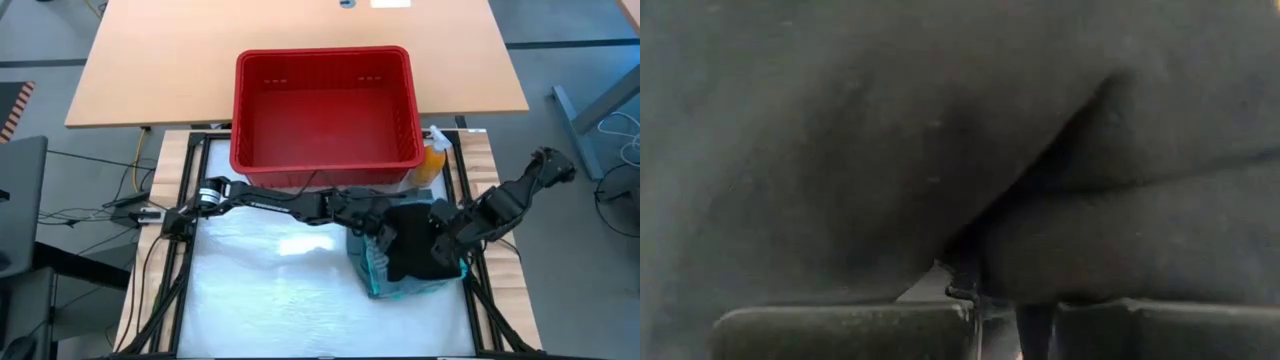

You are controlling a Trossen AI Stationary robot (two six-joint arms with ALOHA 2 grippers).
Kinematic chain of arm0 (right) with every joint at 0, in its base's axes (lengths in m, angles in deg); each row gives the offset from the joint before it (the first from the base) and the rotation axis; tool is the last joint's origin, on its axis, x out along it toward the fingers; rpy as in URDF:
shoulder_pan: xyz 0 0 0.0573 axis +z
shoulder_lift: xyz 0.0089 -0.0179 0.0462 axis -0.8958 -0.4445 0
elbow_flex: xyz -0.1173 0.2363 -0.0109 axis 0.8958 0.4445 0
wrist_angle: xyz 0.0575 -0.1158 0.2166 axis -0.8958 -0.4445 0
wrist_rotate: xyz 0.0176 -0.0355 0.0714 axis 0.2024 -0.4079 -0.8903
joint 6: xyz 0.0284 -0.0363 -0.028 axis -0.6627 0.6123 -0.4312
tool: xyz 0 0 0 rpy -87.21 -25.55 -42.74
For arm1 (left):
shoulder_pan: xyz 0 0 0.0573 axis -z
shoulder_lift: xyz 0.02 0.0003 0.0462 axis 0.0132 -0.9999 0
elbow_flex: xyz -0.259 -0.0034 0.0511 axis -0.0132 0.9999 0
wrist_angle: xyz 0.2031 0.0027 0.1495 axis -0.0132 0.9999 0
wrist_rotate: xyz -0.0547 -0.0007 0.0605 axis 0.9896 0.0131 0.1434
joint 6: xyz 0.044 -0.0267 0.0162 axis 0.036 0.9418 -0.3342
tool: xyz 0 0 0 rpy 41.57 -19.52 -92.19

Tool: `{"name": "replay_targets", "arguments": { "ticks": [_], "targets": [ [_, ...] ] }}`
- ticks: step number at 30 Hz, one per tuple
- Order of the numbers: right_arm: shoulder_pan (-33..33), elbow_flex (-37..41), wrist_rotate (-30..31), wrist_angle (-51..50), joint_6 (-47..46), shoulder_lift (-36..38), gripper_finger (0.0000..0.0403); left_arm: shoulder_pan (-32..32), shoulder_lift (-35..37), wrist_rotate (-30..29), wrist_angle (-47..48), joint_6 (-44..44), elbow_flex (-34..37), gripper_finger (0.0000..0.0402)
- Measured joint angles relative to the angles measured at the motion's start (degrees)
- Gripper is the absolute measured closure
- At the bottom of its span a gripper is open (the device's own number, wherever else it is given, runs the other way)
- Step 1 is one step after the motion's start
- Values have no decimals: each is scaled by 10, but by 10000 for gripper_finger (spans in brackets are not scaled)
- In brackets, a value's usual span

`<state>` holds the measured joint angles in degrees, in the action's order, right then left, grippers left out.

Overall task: Fold Laundry from Bin
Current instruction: Stack the black shirt on top of the blue shirt

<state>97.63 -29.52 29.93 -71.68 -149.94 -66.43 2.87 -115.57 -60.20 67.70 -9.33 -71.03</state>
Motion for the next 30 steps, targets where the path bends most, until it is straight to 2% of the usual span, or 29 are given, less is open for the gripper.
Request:
{"name": "replay_targets", "arguments": {
  "ticks": [4, 9, 12, 15, 19, 22, 26, 30],
  "targets": [
    [-27, 51, 1, 0, 50, 62, 351, 2, 0, -48, 6, 15, 0, 397],
    [-56, 73, 3, -1, 116, 118, 336, 10, 0, -86, 8, 28, 0, 393],
    [-75, 69, -17, 0, 153, 135, 301, 16, 0, -102, -4, 23, 0, 370],
    [-96, 62, -57, -1, 193, 143, 249, 18, 0, -112, -7, 23, 0, 337],
    [-121, 48, -97, 0, 232, 154, 180, 18, 0, -112, 2, 30, 0, 296],
    [-136, 37, -122, 0, 247, 159, 151, 18, 0, -105, 12, 34, 0, 277],
    [-150, 15, -170, 0, 260, 173, 146, 18, 0, -83, 20, 34, 0, 266],
    [-158, -24, -170, 0, 240, 190, 151, 17, 0, -35, 35, 14, 0, 265]
  ]
}}
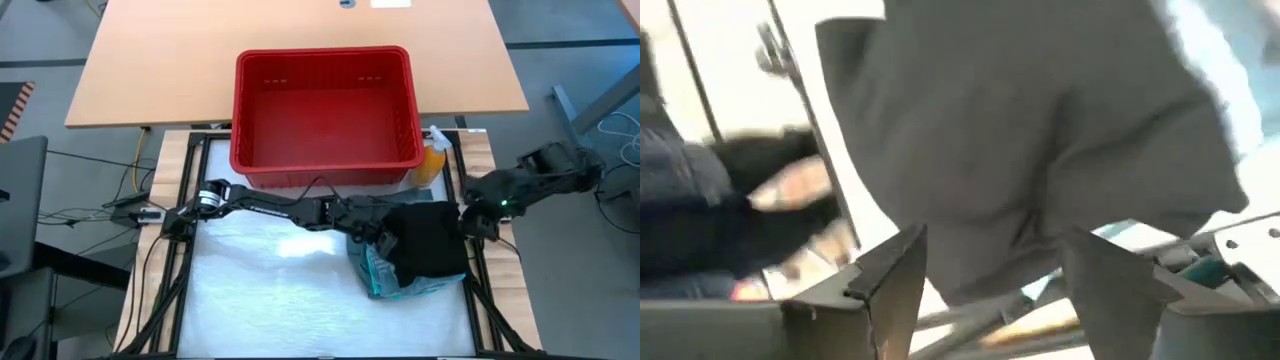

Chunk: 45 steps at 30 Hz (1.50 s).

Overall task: Fold Laundry from Bin
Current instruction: Stack the black shirt on top of the blue shirt

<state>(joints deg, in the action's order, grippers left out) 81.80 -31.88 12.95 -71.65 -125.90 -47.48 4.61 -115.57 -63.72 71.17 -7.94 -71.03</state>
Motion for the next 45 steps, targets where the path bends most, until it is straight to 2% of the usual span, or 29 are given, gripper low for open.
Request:
{"name": "replay_targets", "arguments": {
  "ticks": [4, 6, 11, 15, 19, 23, 28, 32, 39, 45],
  "targets": [
    [4, -13, 79, 71, -31, 12, 157, -1, 7, 21, 2, -40, 0, 264],
    [17, 4, 81, 137, -19, 13, 158, -1, 11, 22, 8, -49, 0, 264],
    [71, 92, 105, 309, 55, 3, 158, -2, 15, 39, 51, -78, 0, 264],
    [120, 160, 149, 368, 67, -8, 159, -4, 40, 47, 122, -135, 0, 264],
    [173, 224, 184, 457, 52, -1, 170, -4, 79, 4, 190, -195, 0, 264],
    [212, 298, 244, 484, 46, -13, 195, -1, 114, -49, 212, -245, 0, 264],
    [219, 379, 254, 494, -20, -32, 235, 14, 112, -62, 162, -301, 0, 264],
    [239, 411, 233, 525, -47, -35, 264, 15, 79, -78, 126, -311, 0, 264],
    [277, 410, 213, 559, -61, -20, 295, -12, 15, -38, 16, -277, 0, 264],
    [273, 348, 222, 560, -24, 18, 296, -29, -3, -29, -48, -263, 1, 264]
  ]
}}
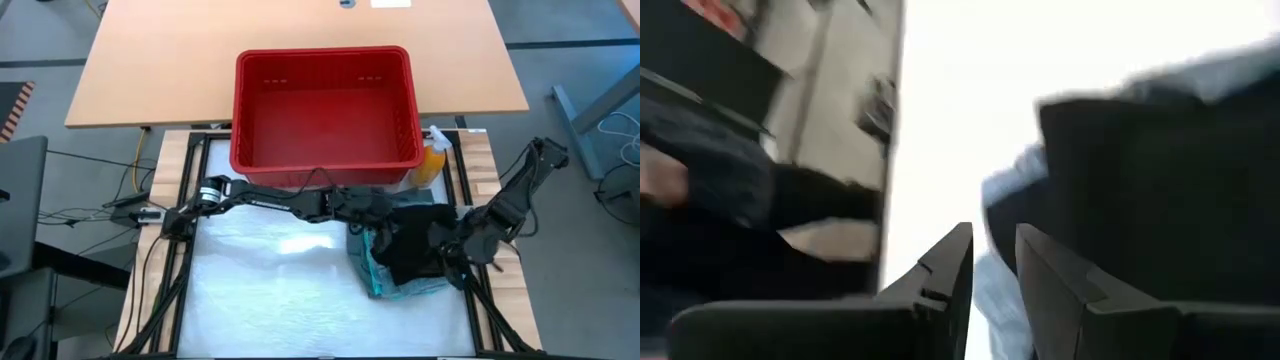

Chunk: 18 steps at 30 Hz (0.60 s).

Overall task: Fold Laundry from Bin
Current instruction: Stack the black shirt on top of the blue shirt, then put the stacked folded clothes into the red bin

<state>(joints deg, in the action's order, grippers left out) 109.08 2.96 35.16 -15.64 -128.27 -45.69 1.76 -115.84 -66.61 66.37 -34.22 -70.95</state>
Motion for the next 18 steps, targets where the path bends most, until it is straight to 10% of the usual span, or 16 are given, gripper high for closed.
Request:
{"name": "replay_targets", "arguments": {
  "ticks": [11, 18],
  "targets": [
    [39, -39, 17, 1, -252, 8, 296, -46, 44, 120, 49, 84, 0, 279],
    [82, -49, 86, -25, -289, 13, 295, -2, 116, -19, 226, 3, 0, 279]
  ]
}}
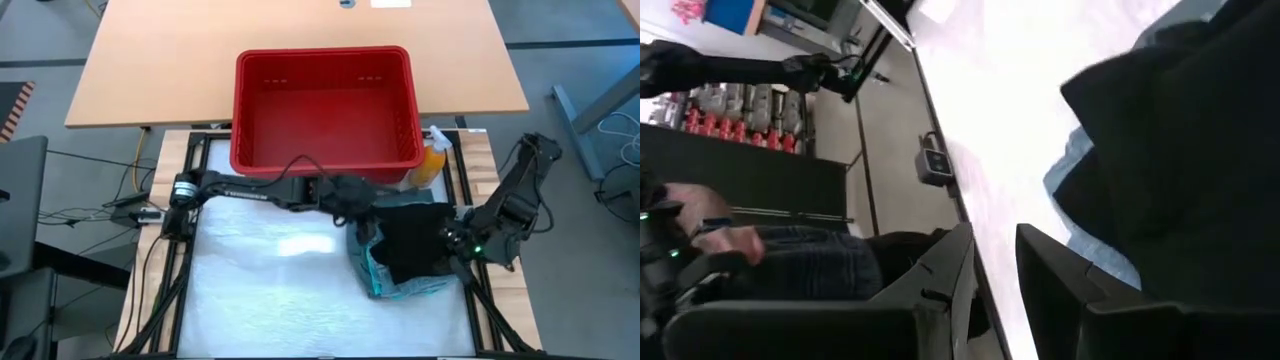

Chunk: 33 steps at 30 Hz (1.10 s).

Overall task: Fold Laundry from Bin
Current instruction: Put the stacked folded clothes into the red bin

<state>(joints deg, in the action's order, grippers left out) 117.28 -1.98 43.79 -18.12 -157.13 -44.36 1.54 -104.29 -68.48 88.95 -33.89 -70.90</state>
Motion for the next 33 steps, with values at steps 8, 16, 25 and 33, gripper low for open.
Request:
{"name": "replay_targets", "arguments": {
  "ticks": [8, 16, 25, 33],
  "targets": [
    [8, -110, 6, -240, -107, 11, 295, 56, 54, -64, 121, 10, -1, 279],
    [7, -147, -39, -424, -276, 27, 266, 79, 136, -179, 286, 60, 14, 278],
    [7, -97, -87, -448, -392, 26, 127, 64, 233, -115, 171, 127, 221, 223],
    [7, -41, -86, -485, -460, 6, 88, 64, 268, -78, -157, 301, 471, 167]
  ]
}}
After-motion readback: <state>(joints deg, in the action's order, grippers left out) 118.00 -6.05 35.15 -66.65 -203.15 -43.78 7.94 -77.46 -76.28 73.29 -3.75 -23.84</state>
